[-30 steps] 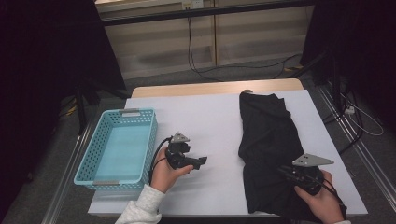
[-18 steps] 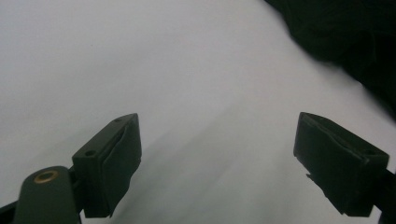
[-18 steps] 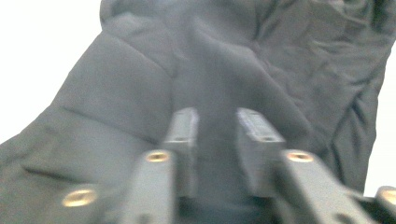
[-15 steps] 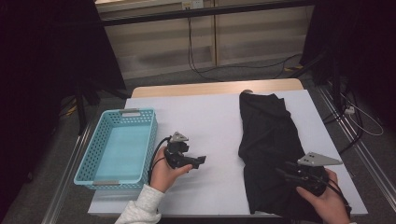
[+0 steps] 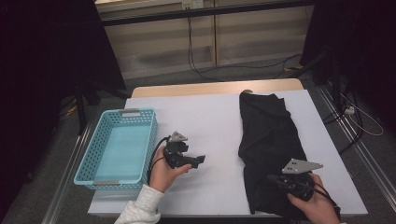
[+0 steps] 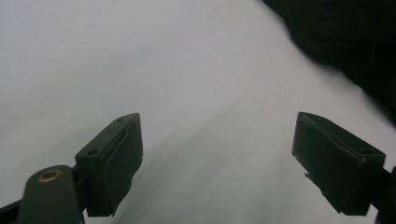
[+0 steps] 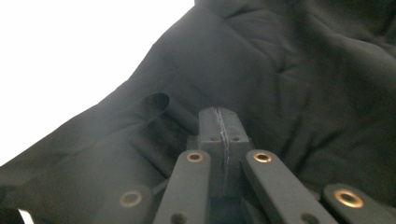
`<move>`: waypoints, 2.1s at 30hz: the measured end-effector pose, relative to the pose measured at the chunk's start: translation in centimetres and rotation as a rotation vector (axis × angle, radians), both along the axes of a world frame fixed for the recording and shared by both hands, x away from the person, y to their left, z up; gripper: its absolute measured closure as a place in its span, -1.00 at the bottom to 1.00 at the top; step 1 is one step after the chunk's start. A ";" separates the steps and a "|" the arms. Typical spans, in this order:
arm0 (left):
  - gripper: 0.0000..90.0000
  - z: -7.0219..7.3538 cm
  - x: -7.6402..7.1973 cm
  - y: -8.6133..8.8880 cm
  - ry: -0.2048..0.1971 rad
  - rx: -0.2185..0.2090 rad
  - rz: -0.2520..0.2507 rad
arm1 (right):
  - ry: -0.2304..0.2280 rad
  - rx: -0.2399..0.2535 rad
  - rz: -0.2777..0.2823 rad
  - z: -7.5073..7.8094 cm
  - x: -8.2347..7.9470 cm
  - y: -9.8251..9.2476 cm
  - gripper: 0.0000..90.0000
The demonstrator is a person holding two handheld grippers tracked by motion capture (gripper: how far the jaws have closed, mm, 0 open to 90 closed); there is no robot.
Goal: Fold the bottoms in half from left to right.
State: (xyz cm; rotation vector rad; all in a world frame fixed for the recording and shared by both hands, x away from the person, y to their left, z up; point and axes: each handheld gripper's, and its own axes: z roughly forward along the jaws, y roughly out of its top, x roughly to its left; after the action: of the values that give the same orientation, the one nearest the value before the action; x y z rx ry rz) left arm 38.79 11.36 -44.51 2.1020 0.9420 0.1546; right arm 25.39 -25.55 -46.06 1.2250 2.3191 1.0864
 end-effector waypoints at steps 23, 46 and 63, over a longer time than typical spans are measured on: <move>-0.63 0.7 -0.1 0.5 -0.017 -0.003 0.020 | -0.049 0.045 -0.117 2.4 -4.0 -6.7 0.52; -0.63 0.6 -0.2 0.9 -0.009 0.004 0.022 | 0.042 -0.025 -0.411 -0.1 9.2 -9.0 0.99; -0.63 0.8 -0.4 1.3 -0.009 0.010 0.017 | -0.059 -0.082 -0.412 2.5 11.4 -6.1 0.10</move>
State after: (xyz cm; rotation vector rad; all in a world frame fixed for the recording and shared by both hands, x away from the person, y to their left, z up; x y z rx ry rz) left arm 38.36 12.61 -43.73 2.1012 0.9557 0.1782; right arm 36.77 -31.67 -43.54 1.5263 1.9263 0.8608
